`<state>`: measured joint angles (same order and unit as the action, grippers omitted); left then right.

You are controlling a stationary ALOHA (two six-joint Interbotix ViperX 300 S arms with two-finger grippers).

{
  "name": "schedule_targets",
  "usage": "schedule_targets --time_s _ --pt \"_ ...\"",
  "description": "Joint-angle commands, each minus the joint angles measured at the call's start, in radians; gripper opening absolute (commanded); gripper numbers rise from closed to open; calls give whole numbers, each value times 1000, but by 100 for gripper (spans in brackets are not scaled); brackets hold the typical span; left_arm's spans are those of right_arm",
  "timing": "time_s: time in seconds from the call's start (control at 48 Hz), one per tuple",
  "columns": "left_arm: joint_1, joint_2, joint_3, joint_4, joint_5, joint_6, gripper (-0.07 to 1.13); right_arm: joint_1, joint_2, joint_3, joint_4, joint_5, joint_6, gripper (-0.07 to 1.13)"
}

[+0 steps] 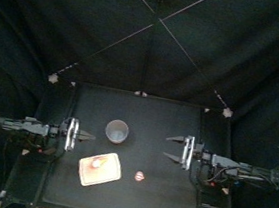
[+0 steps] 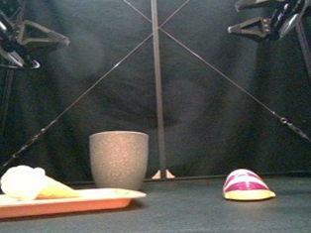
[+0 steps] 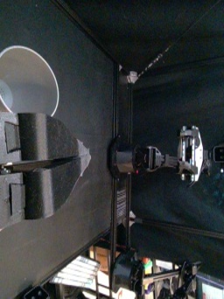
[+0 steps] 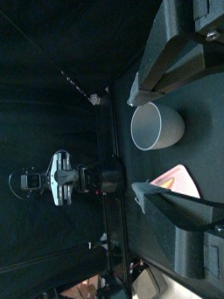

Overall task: Pick the ice cream then place it on the pink plate
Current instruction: Drop ice cream on the pink plate and return to neutral

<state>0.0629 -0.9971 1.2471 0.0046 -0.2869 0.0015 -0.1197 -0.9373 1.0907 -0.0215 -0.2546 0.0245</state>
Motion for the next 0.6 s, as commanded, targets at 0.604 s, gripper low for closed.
schedule_targets --time_s 0.604 --pt "3 -14 -15 3 -11 2 -3 -3 -104 110 -87 -222 6 102"
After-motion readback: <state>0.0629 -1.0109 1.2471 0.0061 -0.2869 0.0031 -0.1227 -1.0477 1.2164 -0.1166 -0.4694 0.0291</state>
